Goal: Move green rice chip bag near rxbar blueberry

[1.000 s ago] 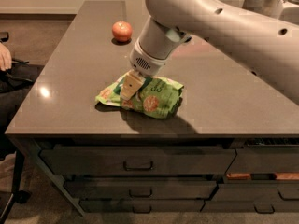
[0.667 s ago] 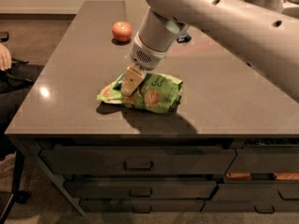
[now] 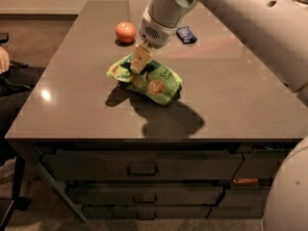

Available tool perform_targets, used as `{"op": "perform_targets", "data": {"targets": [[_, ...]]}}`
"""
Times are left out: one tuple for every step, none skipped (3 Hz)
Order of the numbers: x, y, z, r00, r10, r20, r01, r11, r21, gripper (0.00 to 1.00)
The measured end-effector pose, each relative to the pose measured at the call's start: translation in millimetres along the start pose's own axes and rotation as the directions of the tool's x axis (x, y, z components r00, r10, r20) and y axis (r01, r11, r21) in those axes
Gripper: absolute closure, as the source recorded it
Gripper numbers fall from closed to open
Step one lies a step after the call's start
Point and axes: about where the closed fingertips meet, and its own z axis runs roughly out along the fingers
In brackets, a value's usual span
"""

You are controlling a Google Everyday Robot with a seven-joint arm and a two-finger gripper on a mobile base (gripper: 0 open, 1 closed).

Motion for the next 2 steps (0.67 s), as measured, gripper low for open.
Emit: {"op": "perform_targets", "data": {"targets": [[-2.4,-4.2,1.5,1.000,0.010,0.005,-0.010,0.9999,0.003,1.00],[-11.3,-20.1,7.2,0.999,0.046,0.024,-0.046,0.9988,0.014,1.00]]}}
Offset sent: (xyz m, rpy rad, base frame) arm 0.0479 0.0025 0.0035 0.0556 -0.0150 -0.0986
